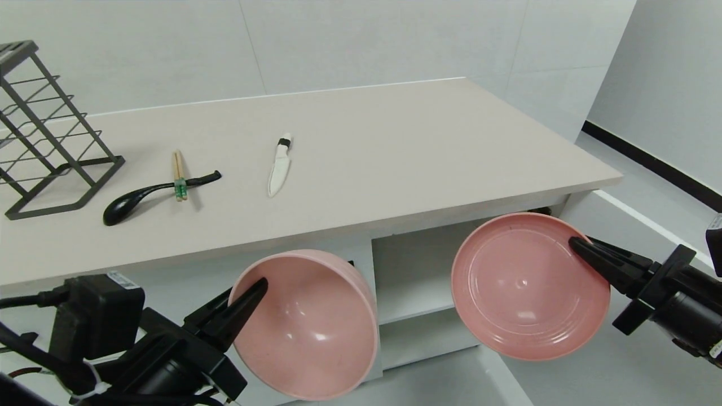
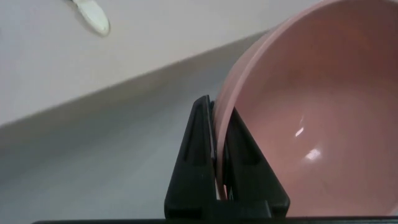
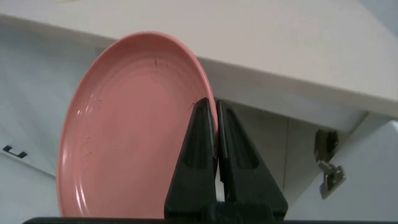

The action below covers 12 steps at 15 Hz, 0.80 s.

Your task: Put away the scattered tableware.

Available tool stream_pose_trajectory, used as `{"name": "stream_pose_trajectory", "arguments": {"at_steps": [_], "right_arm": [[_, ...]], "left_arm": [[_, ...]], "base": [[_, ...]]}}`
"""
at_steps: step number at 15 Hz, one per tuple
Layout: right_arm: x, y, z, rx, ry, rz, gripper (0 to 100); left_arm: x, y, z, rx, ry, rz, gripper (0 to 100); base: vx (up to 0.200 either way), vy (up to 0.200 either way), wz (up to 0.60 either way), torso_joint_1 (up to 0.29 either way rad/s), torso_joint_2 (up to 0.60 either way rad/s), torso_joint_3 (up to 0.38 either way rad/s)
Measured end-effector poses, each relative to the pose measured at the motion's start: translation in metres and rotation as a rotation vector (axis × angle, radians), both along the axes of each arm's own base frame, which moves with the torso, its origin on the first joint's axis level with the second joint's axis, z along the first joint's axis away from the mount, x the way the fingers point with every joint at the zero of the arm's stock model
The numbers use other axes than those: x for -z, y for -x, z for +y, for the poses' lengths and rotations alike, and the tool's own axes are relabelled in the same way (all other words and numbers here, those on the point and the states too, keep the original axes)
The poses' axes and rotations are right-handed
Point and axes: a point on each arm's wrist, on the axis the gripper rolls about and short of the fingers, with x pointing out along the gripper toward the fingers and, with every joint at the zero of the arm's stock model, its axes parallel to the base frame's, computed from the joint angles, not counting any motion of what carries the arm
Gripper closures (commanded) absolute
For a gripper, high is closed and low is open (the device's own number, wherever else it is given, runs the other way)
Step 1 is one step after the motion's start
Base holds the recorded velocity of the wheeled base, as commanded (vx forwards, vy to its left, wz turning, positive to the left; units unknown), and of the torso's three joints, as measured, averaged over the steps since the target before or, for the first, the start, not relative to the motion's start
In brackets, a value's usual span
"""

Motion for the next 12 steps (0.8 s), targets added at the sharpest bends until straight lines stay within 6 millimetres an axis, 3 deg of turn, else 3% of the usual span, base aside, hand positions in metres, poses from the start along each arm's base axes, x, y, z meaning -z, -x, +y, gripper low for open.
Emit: {"name": "stream_pose_trajectory", "arguments": {"at_steps": [9,12], "right_arm": [[0.0008,-0.0003,0.0000,0.000,0.001,0.004,100],[0.0030,-0.0007,0.0001,0.000,0.005,0.014,100]], "left_arm": [[0.0001,0.0000,-0.0002,0.001,0.000,0.000,100],[0.0000,0.0000,-0.0003,0.001,0.000,0.000,100]], "base": [[0.000,0.000,0.00,-0.250,0.38,0.154],[0.000,0.000,0.00,-0.128,0.28,0.102]]}}
